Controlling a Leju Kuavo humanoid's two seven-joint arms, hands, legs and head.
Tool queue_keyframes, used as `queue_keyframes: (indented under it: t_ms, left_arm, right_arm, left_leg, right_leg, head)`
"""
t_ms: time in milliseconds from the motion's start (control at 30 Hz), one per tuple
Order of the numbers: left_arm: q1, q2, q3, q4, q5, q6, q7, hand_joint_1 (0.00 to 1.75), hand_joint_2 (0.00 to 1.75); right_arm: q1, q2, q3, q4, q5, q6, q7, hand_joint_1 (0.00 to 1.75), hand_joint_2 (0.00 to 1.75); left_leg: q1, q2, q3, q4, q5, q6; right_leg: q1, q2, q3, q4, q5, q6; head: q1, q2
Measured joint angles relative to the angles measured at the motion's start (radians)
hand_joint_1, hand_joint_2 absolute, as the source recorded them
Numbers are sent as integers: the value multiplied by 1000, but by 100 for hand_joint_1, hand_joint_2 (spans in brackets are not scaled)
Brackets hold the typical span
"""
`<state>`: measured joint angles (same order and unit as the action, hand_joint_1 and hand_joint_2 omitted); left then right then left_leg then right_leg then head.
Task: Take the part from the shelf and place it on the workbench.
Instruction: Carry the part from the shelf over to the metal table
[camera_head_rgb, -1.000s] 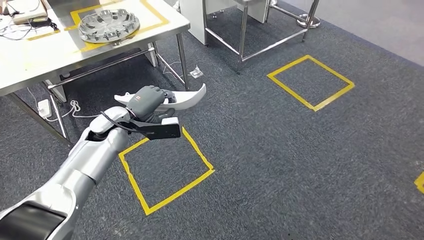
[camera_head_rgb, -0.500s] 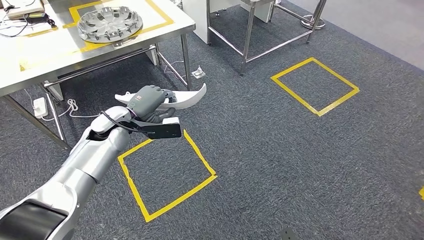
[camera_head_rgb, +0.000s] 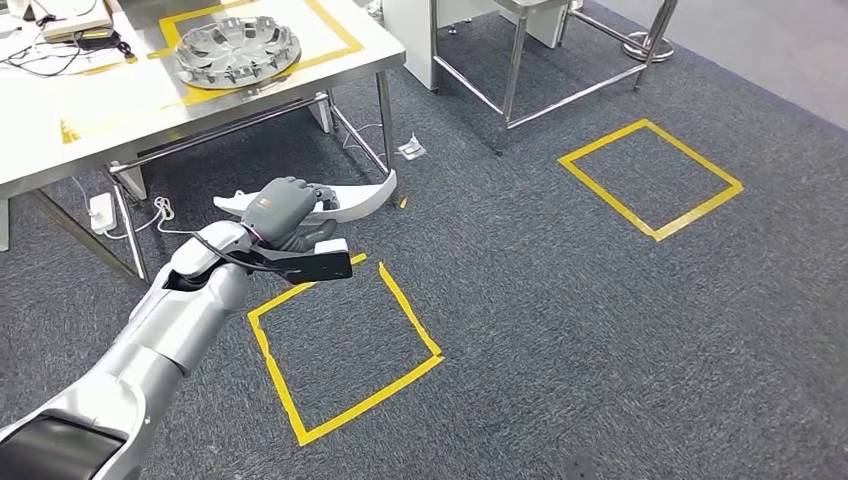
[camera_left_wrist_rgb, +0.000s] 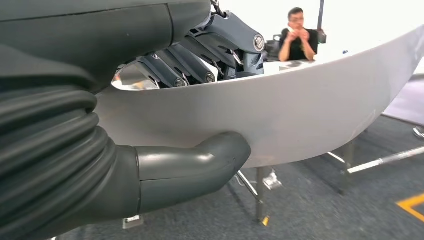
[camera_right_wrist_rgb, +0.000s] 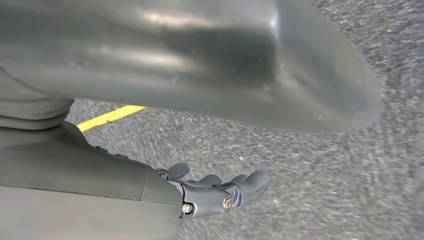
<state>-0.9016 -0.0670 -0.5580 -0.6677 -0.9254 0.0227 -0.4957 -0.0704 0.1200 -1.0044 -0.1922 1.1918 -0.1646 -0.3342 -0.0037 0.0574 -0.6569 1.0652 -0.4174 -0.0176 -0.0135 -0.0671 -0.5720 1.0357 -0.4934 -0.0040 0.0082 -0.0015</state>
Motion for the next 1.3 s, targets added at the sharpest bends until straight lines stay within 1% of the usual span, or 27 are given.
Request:
queue_keyframes:
  t_ms: [33,100,133,167,200,267,300,333,367,400,433,500,533,600,667,733,800,833,867,900,967,1000,1067,1133,1200,1233,1300]
  left_arm:
    - [-1,0,1,-1,0,0,0,171,175]
    - [-2,2,2,-4,-1,0,1,171,175]
    - [-2,4,3,-5,-2,-1,1,171,175]
    - [-3,5,4,-6,-3,-1,1,171,175]
    - [-4,4,5,-7,-4,-1,1,171,175]
    - [-3,2,6,-7,-6,-3,0,171,175]
    - [-1,0,6,-7,-7,-4,0,171,175]
    - [2,0,6,-7,-7,-6,0,171,175]
    - [4,-1,7,-7,-7,-8,0,171,175]
    - [5,-1,8,-7,-7,-11,-1,171,175]
    - [5,-1,8,-7,-6,-14,-2,171,175]
    - [4,0,10,-7,-5,-20,-6,171,175]
    - [3,1,11,-7,-5,-24,-7,171,175]
    - [3,4,12,-7,-5,-29,-9,171,175]
    - [1,6,13,-7,-5,-31,-10,171,175]
    - [-2,8,15,-7,-4,-31,-10,171,175]
    - [-4,8,16,-5,-3,-32,-10,171,175]
    - [-3,8,16,-4,-3,-32,-10,171,175]
    - [-2,8,16,-2,-2,-33,-10,171,175]
    - [-2,8,16,-1,-2,-33,-10,171,175]
    - [-4,9,17,0,-2,-34,-10,171,175]
    - [-6,9,17,0,-2,-34,-10,171,175]
    - [-9,7,17,2,-1,-36,-10,171,175]
    - [-10,6,17,2,-1,-38,-10,171,175]
    - [-12,4,18,1,-1,-38,-10,171,175]
    - [-14,1,18,1,-1,-38,-10,171,175]
    - [-15,-4,18,3,-1,-39,-10,171,175]
  right_arm:
    - [0,0,0,0,1,0,1,0,0]
    - [-1,0,0,0,2,0,1,0,0]
    - [-2,0,0,0,2,0,0,0,0]
    - [-2,0,0,0,2,1,0,0,0]
    - [-2,0,0,0,2,1,-1,0,0]
    - [-1,0,0,0,2,1,-1,0,0]
    - [0,0,0,0,2,0,0,0,0]
    - [1,0,0,0,2,0,1,0,0]
    - [2,0,0,0,2,0,2,0,0]
    - [1,0,0,0,2,0,3,0,0]
    - [0,0,0,0,2,-1,4,0,0]
    - [-2,0,0,0,1,-2,4,0,0]
    - [-2,-1,0,0,1,-3,4,0,0]
    - [-3,-1,0,0,2,-5,4,0,0]
    - [-3,1,0,0,2,-5,3,0,0]
    - [-1,2,0,0,3,-6,1,0,0]
    - [0,2,0,0,5,-6,1,0,0]
    - [1,2,0,0,5,-6,2,0,0]
    - [1,2,0,0,5,-6,2,0,0]
    - [1,2,0,0,5,-6,3,0,0]
    - [1,2,0,0,5,-6,4,0,0]
    - [1,2,0,0,4,-6,4,0,0]
    - [0,2,0,0,3,-6,5,0,0]
    - [0,1,0,0,2,-6,5,0,0]
    - [0,2,0,0,-2,-5,8,0,0]
    - [-1,2,-1,0,-5,-4,12,0,0]
    - [-2,2,-3,0,-8,-1,20,0,0]
  left_leg:
    - [-3,7,11,-21,-1,7]
    - [-5,-13,10,-24,-3,22]
    - [-3,-25,11,-25,-2,28]
    - [-1,-36,11,-27,-1,35]
    - [2,-47,13,-29,0,41]
    - [3,-69,12,-29,0,49]
    - [2,-80,12,-29,-1,50]
    - [0,-89,13,-28,-1,51]
    - [-1,-97,13,-27,-2,52]
    - [-2,-105,14,-26,-3,52]
    - [-2,-111,16,-25,-4,51]
    - [-6,-119,16,-22,-9,45]
    - [-7,-121,15,-21,-11,40]
    - [-8,-124,16,-23,-14,28]
    - [-7,-112,14,-12,-23,17]
    - [-5,-87,-20,62,-61,4]
    - [2,-70,-85,187,-110,-7]
    - [5,-67,-111,230,-117,-10]
    - [7,-65,-122,241,-106,-12]
    - [9,-64,-113,212,-77,-13]
    - [9,-58,-56,86,-5,-10]
    - [7,-55,-28,28,15,-6]
    - [3,-54,-4,-19,14,5]
    - [3,-60,-1,-24,9,19]
    - [7,-63,8,-30,4,32]
    - [9,-64,13,-32,2,38]
    - [8,-67,18,-32,-5,46]
  right_leg:
    - [4,-9,4,-1,-3,6]
    - [7,-29,10,-5,-8,16]
    - [6,-28,12,-2,-13,21]
    - [3,-13,7,14,-25,26]
    - [1,9,-9,51,-47,31]
    - [-2,52,-73,177,-105,35]
    - [-1,58,-109,242,-126,35]
    - [1,61,-134,278,-129,34]
    - [2,62,-141,277,-111,31]
    - [3,63,-129,237,-77,26]
    - [4,65,-103,169,-36,21]
    - [8,71,-53,47,13,11]
    - [10,73,-40,17,19,7]
    - [12,72,-35,6,17,-1]
    - [8,70,-26,-1,20,-11]
    - [3,67,-13,-6,20,-20]
    - [3,64,-5,-7,13,-24]
    - [2,62,-1,-6,9,-24]
    - [1,61,4,-6,4,-23]
    - [0,61,10,-5,-1,-21]
    - [-1,61,24,-5,-15,-13]
    - [-1,60,28,-3,-22,-8]
    - [2,58,30,-5,-29,4]
    - [1,54,33,-8,-33,15]
    - [0,55,21,24,-53,25]
    - [-1,56,-2,70,-72,29]
    - [-1,59,-81,200,-115,34]
  head:
    - [0,0]
    - [0,0]
    - [0,0]
    - [1,0]
    - [1,0]
    - [3,0]
    - [3,0]
    - [3,0]
    - [3,0]
    - [3,0]
    - [3,0]
    - [3,0]
    - [3,0]
    - [3,0]
    - [1,0]
    - [-4,0]
    - [-6,0]
    - [-6,0]
    - [-6,0]
    - [-6,0]
    - [-6,0]
    - [-7,0]
    - [-6,0]
    - [-5,0]
    - [-4,0]
    - [-2,0]
    - [-1,0]
